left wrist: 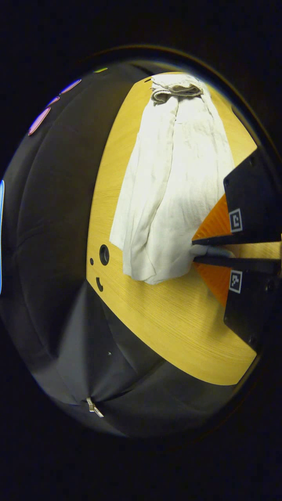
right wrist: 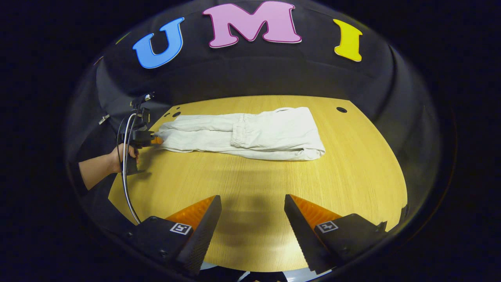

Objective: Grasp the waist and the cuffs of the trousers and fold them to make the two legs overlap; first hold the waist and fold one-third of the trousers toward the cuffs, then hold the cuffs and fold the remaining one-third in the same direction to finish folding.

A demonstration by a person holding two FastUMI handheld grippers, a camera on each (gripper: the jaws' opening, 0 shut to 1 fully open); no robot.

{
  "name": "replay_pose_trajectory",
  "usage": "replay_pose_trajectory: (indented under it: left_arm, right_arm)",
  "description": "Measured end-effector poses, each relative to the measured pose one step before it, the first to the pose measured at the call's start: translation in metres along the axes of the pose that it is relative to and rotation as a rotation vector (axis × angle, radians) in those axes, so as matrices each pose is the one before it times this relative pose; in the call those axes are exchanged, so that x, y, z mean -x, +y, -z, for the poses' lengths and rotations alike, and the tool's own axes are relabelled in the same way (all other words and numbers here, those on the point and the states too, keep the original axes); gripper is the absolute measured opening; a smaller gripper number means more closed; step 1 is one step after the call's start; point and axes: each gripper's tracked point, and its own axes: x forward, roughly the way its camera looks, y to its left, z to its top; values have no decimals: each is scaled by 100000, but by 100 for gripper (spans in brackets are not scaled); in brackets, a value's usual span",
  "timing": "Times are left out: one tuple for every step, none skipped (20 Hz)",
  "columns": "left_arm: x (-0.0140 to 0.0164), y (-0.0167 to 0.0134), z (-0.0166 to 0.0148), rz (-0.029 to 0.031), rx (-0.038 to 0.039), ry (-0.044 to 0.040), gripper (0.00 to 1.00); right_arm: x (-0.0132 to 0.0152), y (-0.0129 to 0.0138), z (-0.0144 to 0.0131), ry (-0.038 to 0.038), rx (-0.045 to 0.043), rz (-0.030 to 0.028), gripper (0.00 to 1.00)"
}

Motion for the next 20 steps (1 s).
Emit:
replay_pose_trajectory:
  left_arm:
    - [-69, 17, 2, 195, 1534, -508, 19]
    - [-17, -90, 3, 83, 1789, -272, 13]
    - [160, 68, -44, 200, 1317, -670, 10]
    - [-27, -43, -51, 98, 777, -124, 8]
    - [222, 10, 98, 205, 869, 177, 7]
    - [282, -386, 109, 1182, 2593, 909, 6]
    - [575, -1022, -246, 3425, 4268, -563, 6]
    - [617, -513, -495, 1074, 3291, -2308, 2]
    - [277, 46, -310, 10, 1899, -1831, 6]
    - [329, -376, -305, 894, 1618, -475, 6]
    - [370, -681, -105, 1259, 1819, -3, 6]
    - [321, -476, -521, 552, 962, -406, 5]
    - [245, -180, -580, 279, 90, -957, 5]
    - [483, -399, -857, 287, -265, -1184, 6]
    - [304, -589, -816, 399, -70, -1430, 6]
    - [489, -1000, -1022, 1366, 122, -1496, 6]
    - [535, -1023, -824, 1009, -262, -1640, 6]
    - [432, -1181, -1057, 1373, -870, -1744, 6]
    - [377, -1340, -715, 1915, -846, -1081, 6]
    - [514, -1603, -715, 2264, -1169, -1019, 5]
  right_arm:
    - [184, -388, -411, -844, -443, 778, 99]
    - [273, -510, -504, -1203, -620, 1045, 99]
    - [209, -484, -473, -1337, -668, 1062, 99]
    - [142, -502, -349, -1050, -515, 1073, 99]
    - [259, -517, -256, -855, -283, 1013, 99]
    - [409, -663, -112, -856, -81, 1081, 99]
    - [369, -648, -35, -780, -23, 1178, 99]
    - [248, -674, -1, -622, -256, 1167, 99]
    - [155, -604, 174, -442, -361, 1182, 99]
    - [239, -919, 292, -383, 86, 2000, 99]
    - [260, -1095, 332, -471, 339, 2787, 99]
    - [295, -955, 209, -798, -164, 1824, 99]
    - [356, -712, 266, -565, -645, 1453, 99]
    - [259, -732, 459, 457, -1145, 1119, 99]
    - [223, -649, 555, 867, -1812, 731, 99]
    - [197, -696, 551, 859, -2184, 819, 99]
    - [182, -854, 456, 613, -1881, 1370, 99]
    - [162, -876, 329, 76, -1115, 2092, 99]
    - [290, -1002, -116, -1674, -122, 2500, 99]
    - [247, -866, -237, -1902, 167, 1733, 99]
